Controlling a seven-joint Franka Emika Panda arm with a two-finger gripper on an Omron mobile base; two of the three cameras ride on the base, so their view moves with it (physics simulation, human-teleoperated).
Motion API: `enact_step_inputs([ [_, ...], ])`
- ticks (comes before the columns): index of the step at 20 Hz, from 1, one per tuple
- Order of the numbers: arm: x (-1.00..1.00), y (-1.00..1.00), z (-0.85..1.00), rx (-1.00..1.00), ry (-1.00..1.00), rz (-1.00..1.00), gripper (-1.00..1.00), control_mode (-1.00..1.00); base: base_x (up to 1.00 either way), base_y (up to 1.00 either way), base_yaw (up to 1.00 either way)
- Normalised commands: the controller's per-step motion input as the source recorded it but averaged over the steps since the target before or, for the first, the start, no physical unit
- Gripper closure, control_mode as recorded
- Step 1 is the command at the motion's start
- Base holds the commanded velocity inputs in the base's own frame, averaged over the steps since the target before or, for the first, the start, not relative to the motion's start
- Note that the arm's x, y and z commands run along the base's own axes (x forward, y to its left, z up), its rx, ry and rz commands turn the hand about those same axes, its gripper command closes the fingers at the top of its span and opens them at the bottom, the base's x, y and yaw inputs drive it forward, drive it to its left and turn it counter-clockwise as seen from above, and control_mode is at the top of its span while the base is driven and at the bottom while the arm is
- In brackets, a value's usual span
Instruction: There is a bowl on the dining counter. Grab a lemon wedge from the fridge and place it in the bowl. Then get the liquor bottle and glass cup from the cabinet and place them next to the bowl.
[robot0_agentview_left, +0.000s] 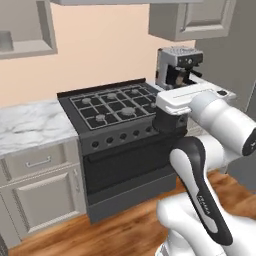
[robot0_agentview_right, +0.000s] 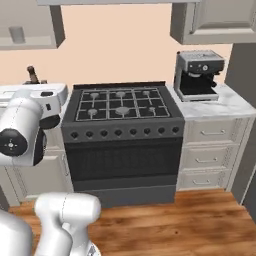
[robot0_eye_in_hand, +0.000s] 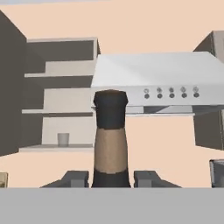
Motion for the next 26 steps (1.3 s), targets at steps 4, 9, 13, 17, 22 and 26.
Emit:
enact_step_inputs([
  [4,0.00,0.00,0.00,0.00,0.00,0.00,1.00,1.00,-1.00,-0.98,-0.20],
  [9,0.00,0.00,0.00,0.00,0.00,0.00,1.00,1.00,-1.00,-0.94,-0.16],
  [13,0.00,0.00,0.00,0.00,0.00,0.00,1.00,1.00,-1.00,-0.69,-0.10],
  [17,0.00,0.00,0.00,0.00,0.00,0.00,1.00,1.00,-1.00,-0.43,-0.14],
  [22,0.00,0.00,0.00,0.00,0.00,0.00,1.00,1.00,-1.00,-0.42,-0.13],
  [26,0.00,0.00,0.00,0.00,0.00,0.00,1.00,1.00,-1.00,-0.53,-0.11],
])
